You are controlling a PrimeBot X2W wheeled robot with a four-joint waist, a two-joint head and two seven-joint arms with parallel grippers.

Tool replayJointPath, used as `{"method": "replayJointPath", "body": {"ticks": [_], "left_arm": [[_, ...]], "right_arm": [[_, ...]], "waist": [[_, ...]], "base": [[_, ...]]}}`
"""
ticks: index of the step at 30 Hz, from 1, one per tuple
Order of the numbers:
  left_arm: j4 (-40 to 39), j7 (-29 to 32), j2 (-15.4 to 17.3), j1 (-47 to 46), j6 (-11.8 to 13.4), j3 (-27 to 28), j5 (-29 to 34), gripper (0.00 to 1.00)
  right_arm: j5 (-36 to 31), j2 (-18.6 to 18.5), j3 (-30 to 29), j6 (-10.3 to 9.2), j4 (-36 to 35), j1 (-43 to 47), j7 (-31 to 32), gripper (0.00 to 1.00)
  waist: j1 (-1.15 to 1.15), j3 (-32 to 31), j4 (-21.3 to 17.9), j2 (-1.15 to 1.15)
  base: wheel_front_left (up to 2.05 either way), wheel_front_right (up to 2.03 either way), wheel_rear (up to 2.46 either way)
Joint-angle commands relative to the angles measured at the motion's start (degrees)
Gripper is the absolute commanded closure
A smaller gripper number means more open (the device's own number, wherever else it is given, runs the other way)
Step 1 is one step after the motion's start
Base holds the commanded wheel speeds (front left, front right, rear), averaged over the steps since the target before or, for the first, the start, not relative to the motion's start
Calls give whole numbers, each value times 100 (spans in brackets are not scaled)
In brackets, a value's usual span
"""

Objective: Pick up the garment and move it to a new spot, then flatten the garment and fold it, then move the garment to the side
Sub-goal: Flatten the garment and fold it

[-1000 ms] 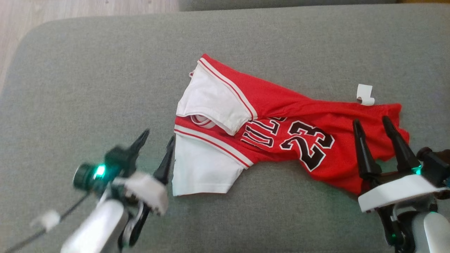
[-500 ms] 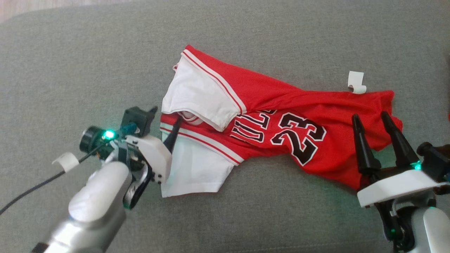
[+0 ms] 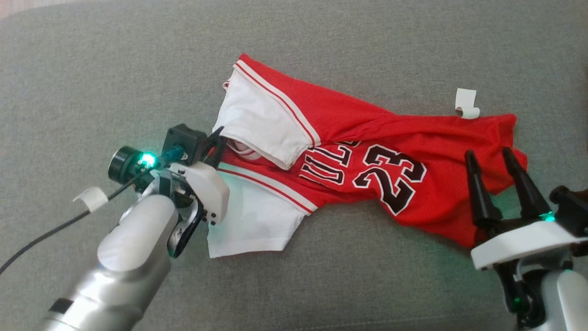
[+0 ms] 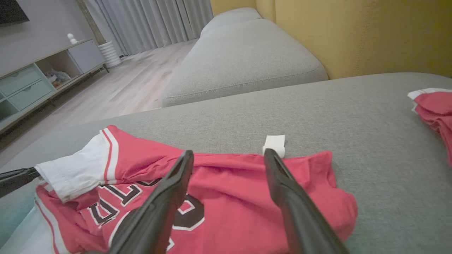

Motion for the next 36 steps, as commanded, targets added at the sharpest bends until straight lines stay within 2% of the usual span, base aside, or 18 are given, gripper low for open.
{"method": "replayJointPath", "body": {"ticks": [1,5,11,16,22,23,24,26,30,33,36], "left_arm": [[-113,-58,110,-330,3,212,15,100],[-77,-168,93,-369,63,220,35,100],[-76,-311,15,-477,102,206,56,100],[-121,-461,-50,-550,117,183,77,100],[-195,-647,-103,-541,129,164,69,100],[-216,-682,-104,-536,139,172,62,100],[-238,-721,-99,-529,149,179,61,100],[-287,-795,-80,-509,171,196,56,100],[-423,-948,-2,-480,261,257,77,100],[-727,-1125,144,-434,406,381,98,100],[-1228,-1268,361,-401,619,545,165,100]], "right_arm": [[72,-22,20,-4,-138,-231,-5,0],[100,-253,-262,-4,280,-499,70,0],[238,-834,-373,-4,1716,-1382,238,0],[421,-1206,-68,-4,3064,-2142,415,0],[708,-1423,494,-4,4462,-2644,1255,0],[790,-1440,565,-4,4574,-2700,1376,53],[873,-1456,621,-4,4663,-2742,1484,100],[1023,-1501,704,-4,4691,-2815,1529,100],[1139,-1643,736,-4,4460,-2904,1183,100],[1203,-1806,645,-4,4005,-2939,745,100],[1165,-1957,456,-4,3248,-2894,333,100]], "waist": [[0,10,-2,0],[0,54,-10,0],[0,147,101,0],[0,228,257,0],[0,219,431,0],[0,213,444,0],[0,202,452,0],[0,164,459,0],[0,68,442,0],[0,-75,413,0],[0,-258,393,0]], "base": [[0,0,0],[0,0,0],[0,0,0],[0,0,0],[0,0,0],[0,0,0],[0,0,0],[0,0,0],[0,0,0],[0,0,0],[0,0,0]]}}
